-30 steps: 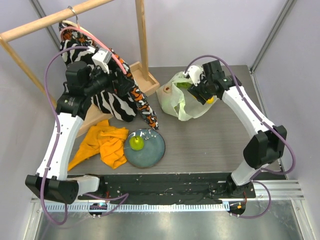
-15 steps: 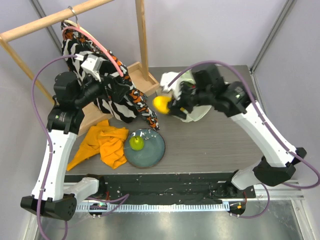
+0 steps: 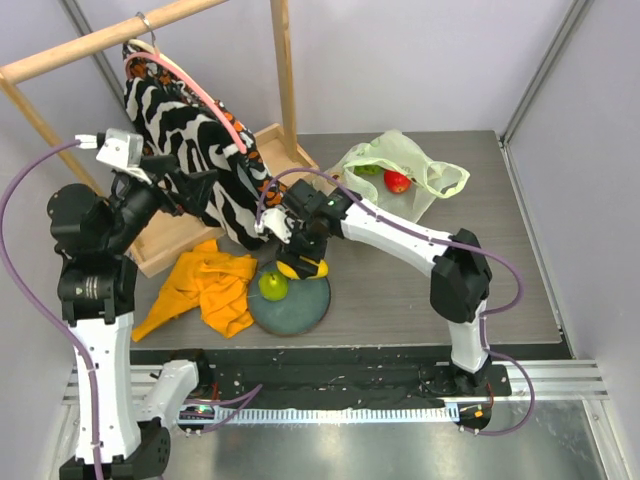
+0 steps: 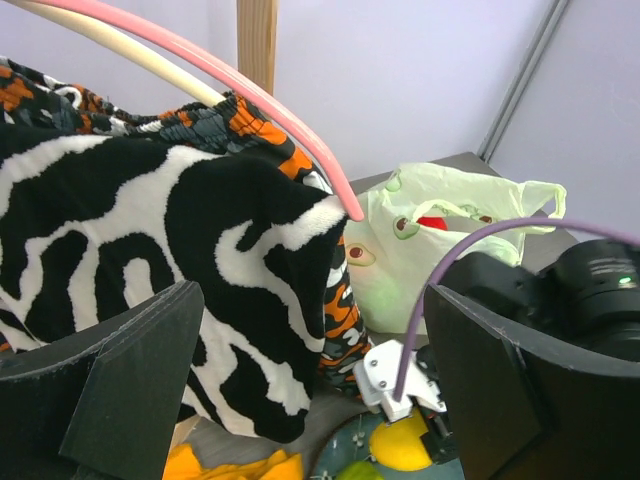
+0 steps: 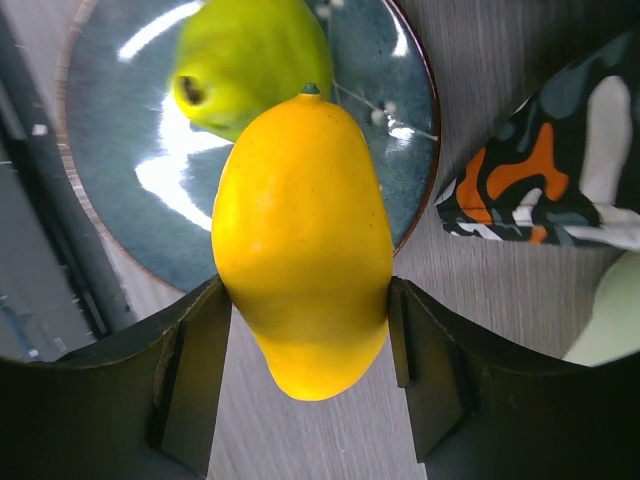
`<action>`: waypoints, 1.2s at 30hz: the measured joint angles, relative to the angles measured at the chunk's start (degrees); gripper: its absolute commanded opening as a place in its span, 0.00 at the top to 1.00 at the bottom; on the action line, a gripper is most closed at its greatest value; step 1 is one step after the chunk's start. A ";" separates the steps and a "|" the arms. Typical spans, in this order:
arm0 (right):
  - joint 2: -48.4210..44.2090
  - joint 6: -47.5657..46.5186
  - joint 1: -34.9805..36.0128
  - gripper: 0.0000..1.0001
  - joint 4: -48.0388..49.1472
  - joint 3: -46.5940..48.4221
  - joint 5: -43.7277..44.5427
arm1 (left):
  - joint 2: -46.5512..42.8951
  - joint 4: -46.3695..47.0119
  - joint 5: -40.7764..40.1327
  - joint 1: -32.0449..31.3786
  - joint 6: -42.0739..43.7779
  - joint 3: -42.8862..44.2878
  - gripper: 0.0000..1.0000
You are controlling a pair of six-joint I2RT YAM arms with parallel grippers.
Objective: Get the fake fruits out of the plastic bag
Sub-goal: Place the fake fruit on the plate.
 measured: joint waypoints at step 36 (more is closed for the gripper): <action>-1.46 -3.06 -2.03 0.25 -3.34 -2.23 4.98 | 5.81 1.57 2.84 1.36 -3.30 -2.60 0.03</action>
